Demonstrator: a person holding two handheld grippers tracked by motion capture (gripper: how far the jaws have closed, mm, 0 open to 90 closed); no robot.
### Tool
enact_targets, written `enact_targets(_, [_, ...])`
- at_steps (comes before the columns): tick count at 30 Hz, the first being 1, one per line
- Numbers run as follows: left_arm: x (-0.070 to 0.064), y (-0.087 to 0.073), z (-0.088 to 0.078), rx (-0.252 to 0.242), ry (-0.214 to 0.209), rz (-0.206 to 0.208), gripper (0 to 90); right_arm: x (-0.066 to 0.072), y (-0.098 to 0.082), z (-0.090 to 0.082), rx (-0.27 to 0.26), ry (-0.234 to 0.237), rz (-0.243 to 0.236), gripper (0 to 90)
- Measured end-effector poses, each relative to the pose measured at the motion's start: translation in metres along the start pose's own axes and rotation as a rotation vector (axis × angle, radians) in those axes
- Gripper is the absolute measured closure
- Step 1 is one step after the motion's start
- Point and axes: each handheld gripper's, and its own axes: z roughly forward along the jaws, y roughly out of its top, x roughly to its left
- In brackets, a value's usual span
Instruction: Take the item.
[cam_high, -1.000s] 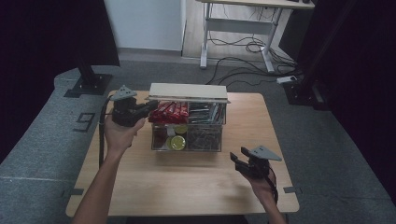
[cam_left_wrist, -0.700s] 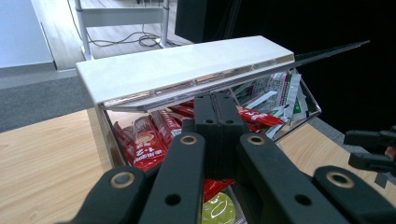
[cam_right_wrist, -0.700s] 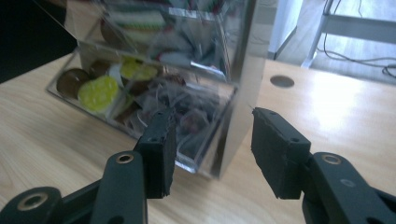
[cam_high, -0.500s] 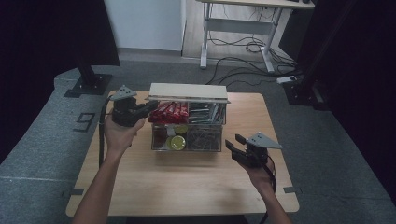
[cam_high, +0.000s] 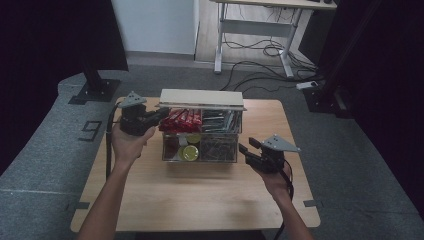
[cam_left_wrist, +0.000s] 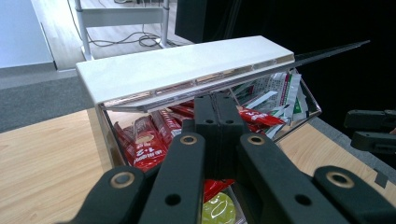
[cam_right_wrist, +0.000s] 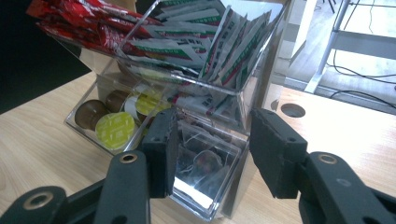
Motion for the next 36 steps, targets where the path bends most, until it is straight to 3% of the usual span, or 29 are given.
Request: enact_targets(36, [0.000,0.001,0.001,0.002,-0.004,-0.001,90.0,0.005,0.029,0.022,-0.014,0.024,-0.009,61.2])
